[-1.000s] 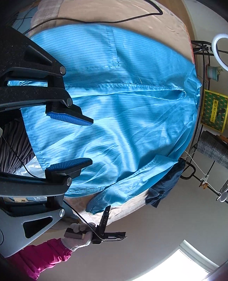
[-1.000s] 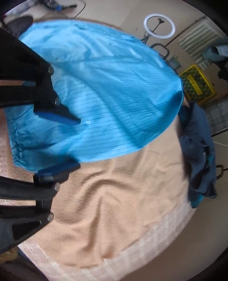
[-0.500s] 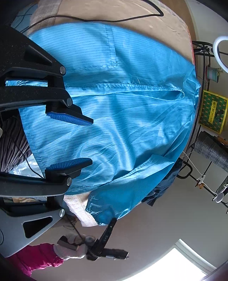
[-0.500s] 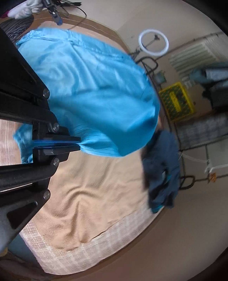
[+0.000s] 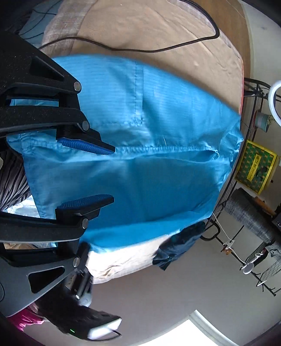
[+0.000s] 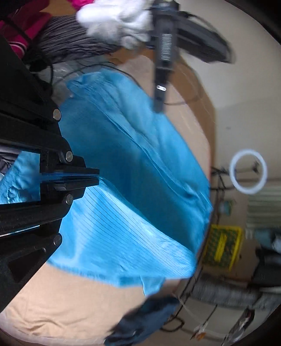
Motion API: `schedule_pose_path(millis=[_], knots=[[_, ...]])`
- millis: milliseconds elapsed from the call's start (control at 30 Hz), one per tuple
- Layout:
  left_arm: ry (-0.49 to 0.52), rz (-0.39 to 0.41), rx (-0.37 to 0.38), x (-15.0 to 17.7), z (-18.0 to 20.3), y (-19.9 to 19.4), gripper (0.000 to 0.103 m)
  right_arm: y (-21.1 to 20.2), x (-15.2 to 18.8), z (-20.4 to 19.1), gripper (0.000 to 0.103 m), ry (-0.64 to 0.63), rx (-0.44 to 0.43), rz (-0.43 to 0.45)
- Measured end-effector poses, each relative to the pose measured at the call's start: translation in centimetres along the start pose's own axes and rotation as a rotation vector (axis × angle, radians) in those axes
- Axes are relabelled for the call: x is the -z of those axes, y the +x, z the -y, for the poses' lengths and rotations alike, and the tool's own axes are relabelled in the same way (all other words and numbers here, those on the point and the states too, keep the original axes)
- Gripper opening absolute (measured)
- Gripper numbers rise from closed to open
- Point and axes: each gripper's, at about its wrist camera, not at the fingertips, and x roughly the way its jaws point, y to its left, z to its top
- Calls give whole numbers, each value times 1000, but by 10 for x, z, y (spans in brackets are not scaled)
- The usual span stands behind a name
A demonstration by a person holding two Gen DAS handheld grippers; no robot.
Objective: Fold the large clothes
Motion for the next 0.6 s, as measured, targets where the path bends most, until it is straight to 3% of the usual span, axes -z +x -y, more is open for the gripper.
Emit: schedule_pose_path(millis=[100,133,200,233,433,500,600], knots=[[2,-21,-4,5,-3,6,38,26,12,-21,3,-65,-37,-73],[-2,-32,7,6,-4,10,38,29,15,-25,17,-77,-34,-86],[-6,-51,25,9,-3,17,39,23,22,-24,34,-67,-72,-73],[-6,-68,37,12,0,24,39,17,23,-18,35,-46,-96,-62],[9,-180,137,36,24,54,39,-30,30,57,46,146,-163,43],[10,-213,161,45,32,66,51,-44,31,87,49,227,-170,87],[-4,-246,183,51,40,79,53,-53,31,130,49,333,-143,128]])
